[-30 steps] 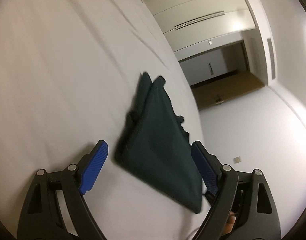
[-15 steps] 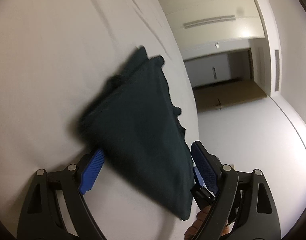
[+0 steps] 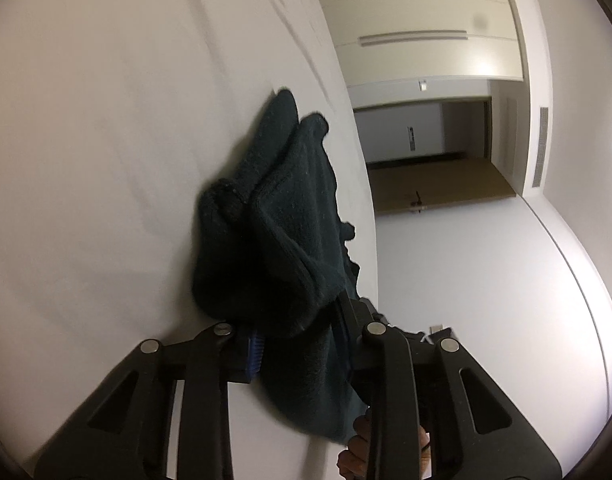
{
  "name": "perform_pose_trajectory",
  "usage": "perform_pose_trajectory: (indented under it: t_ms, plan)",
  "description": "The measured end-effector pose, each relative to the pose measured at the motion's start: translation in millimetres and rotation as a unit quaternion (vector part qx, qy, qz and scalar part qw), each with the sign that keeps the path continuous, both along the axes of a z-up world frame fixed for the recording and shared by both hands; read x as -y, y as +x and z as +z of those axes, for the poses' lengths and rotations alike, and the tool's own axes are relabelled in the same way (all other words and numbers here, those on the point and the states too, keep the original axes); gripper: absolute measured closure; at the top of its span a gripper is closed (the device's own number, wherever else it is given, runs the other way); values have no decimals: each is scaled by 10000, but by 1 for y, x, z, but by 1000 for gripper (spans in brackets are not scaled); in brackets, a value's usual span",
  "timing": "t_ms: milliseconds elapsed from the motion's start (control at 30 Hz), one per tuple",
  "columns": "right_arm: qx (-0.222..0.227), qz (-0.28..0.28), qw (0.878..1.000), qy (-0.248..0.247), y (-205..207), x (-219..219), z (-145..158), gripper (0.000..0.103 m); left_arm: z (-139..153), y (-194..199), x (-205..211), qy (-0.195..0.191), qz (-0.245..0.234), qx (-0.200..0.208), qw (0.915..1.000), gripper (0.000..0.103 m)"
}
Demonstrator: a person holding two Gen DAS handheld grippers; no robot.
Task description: Fold small clothes
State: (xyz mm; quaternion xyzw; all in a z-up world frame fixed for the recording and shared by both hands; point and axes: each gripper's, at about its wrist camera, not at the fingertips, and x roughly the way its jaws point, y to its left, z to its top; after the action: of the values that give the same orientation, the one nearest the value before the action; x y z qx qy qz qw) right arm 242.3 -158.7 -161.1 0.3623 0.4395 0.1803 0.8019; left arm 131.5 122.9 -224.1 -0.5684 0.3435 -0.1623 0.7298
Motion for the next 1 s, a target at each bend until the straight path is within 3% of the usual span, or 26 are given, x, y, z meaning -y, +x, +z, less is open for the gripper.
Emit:
perform_pose_trajectory:
  t_ms: [133, 267, 333, 500, 633, 733, 833, 1000]
  plan:
    - [-13, 51, 9997, 219, -2, 8, -4, 67, 4, -37, -1, 159, 479, -201, 9985, 76]
    - [54, 10, 9997, 233, -6, 10, -3, 67, 4, -69, 5, 297, 868, -115, 9957, 75]
    - [53, 7, 9998, 204, -6, 9, -2, 66, 3, -64, 8, 427, 771, -194, 9959, 75]
    - [-24, -59, 9997, 247, -7, 9, 0, 66, -1, -61, 10, 325, 920, -390, 9945, 75]
    - [-38, -47, 9999, 101, -8, 5, 3, 65, 4, -45, 19, 612, 1041, -717, 9901, 75]
    - [-86, -51, 9999, 90, -8, 6, 4, 65, 2, -35, 18, 375, 957, -1013, 9895, 75]
    - [-106, -34, 9999, 38, -7, 5, 5, 65, -6, -32, 1, -153, 819, -902, 9924, 75]
    - [-131, 27, 9999, -95, -6, 3, 7, 65, -9, -24, -9, -187, 756, -720, 9944, 90]
